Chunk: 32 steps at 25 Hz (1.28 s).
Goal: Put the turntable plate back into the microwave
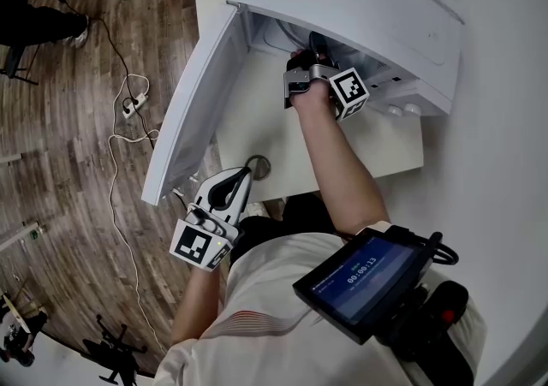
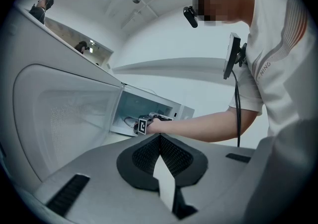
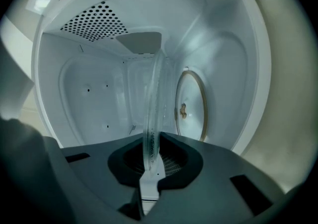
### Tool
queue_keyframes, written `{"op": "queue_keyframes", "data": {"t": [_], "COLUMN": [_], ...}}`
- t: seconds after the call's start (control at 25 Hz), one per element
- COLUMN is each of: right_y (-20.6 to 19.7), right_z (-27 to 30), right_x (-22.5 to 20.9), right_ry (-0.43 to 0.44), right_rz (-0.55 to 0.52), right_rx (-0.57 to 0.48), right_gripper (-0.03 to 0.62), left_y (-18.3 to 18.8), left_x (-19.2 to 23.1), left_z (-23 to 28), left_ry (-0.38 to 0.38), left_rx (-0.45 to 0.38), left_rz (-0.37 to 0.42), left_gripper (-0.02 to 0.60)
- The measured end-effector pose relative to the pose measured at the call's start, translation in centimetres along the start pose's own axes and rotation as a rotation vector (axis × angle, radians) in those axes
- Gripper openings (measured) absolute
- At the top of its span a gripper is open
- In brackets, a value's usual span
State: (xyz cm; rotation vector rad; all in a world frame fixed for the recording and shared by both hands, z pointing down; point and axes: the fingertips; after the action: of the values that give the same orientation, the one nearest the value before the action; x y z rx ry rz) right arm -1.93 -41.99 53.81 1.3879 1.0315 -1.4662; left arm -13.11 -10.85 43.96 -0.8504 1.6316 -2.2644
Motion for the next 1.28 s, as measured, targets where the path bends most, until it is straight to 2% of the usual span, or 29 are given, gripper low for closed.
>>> {"op": "queue_keyframes", "data": {"t": [0.84, 1.16, 1.28], "right_y": [1.5, 0.1, -0.1], "right_z": [2.2, 2.5, 2.4], "right_x": [-0.1, -0.5, -0.6], "right_ry": [-0.026, -0.125, -0.129], "right_rz": [0.035, 0.074, 0.094], "right_rx": [-0.055, 0.0, 0.01], "right_gripper": [0.026, 0.026, 0.029], "left_y": [-0.1, 0.1, -0.1], "left_x": [-0.4, -0.3, -0.2], "left_z": [1.2, 0.9, 0.8], "left_ry": [-0.024, -0.02, -0.019], "left_rx": [0.008, -0.002, -0.004], "left_rz": [-0.007, -0.013, -0.017], "left_gripper": [0.009, 0.009, 0.009]}}
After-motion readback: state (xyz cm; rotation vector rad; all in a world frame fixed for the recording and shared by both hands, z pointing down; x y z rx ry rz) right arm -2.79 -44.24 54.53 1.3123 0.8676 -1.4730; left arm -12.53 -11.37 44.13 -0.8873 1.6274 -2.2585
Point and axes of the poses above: the fingertips, and each gripper's own axes: z forward along the fingers, x to its left, y out of its top, and after that the axes turned 1 degree about z, right-handed
